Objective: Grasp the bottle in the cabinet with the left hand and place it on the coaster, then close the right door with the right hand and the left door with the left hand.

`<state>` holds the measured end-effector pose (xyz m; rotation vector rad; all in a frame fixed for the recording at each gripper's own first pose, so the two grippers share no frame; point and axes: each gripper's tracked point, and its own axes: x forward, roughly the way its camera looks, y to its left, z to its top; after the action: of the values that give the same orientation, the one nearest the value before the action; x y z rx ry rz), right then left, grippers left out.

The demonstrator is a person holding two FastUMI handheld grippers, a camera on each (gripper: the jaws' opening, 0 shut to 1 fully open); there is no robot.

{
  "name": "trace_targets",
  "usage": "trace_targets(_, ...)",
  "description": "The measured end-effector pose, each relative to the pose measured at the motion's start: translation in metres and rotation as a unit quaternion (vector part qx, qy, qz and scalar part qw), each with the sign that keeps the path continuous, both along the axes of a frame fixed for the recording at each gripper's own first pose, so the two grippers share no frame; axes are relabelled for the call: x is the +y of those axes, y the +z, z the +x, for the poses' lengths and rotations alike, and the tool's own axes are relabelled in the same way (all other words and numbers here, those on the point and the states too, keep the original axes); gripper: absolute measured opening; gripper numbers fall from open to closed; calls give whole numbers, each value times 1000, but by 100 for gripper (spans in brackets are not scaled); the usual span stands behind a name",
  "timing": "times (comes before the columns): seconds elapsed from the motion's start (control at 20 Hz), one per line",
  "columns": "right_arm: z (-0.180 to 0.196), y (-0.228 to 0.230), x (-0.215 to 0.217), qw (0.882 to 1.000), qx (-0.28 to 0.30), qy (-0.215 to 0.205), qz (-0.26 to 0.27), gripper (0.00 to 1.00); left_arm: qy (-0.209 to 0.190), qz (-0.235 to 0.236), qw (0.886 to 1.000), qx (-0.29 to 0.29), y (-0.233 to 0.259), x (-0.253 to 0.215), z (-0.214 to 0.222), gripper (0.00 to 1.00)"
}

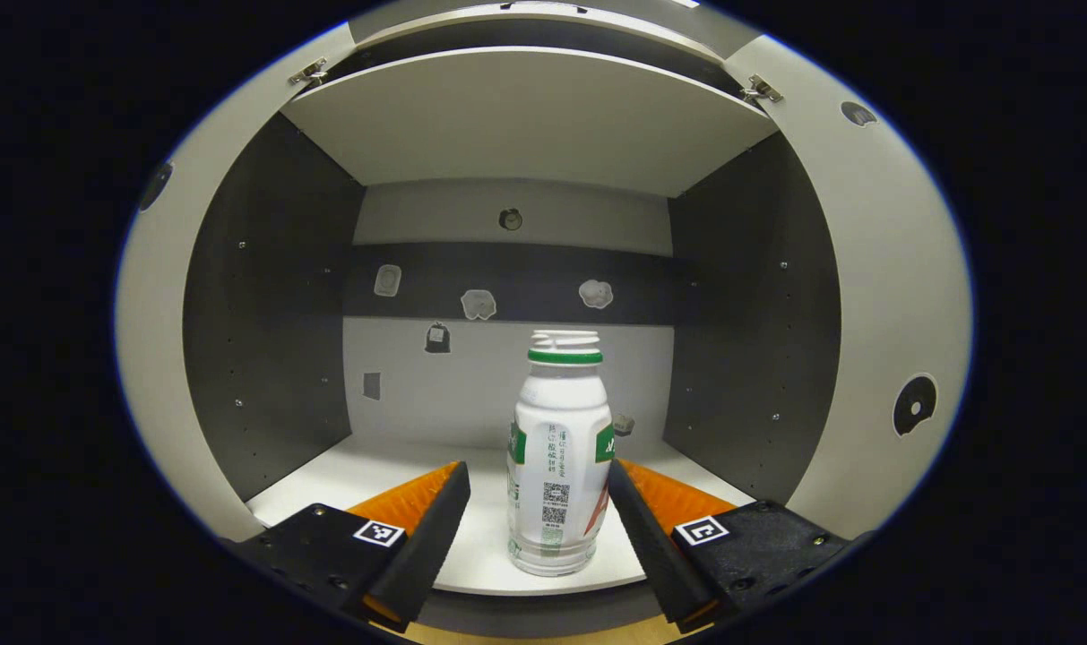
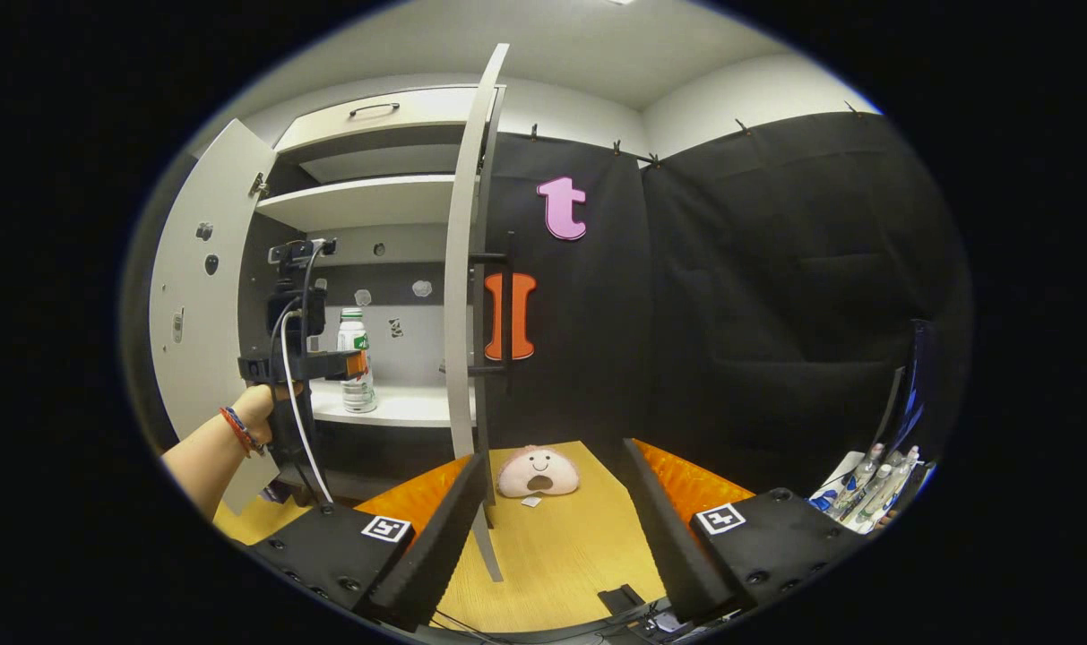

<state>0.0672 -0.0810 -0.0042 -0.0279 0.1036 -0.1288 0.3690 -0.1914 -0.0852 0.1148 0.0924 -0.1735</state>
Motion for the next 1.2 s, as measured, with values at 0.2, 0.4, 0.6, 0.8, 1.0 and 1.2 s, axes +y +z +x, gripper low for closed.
trace_targets(0.2,0,0,-2,1000,-1,-4,-3,99,-10,7,1000,12,-9,-7,11,92)
trace_targets(0.4,-1,-4,-2,1000,6,-8,-7,99,-21,1,1000,21,-11,-12,11,78)
trace_targets(0.6,-4,0,-1,1000,1,-7,-8,99,-33,-21,999,25,-4,-16,-7,77)
trace_targets(0.8,-5,5,5,1000,-5,6,-9,99,-43,-26,999,21,10,-8,-42,77)
trace_targets(1.0,-8,6,17,1000,-13,26,-12,99,-47,-32,998,14,19,6,-82,77)
trace_targets(1.2,-15,1,32,999,-11,49,-13,99,-42,-45,998,19,12,24,-117,77)
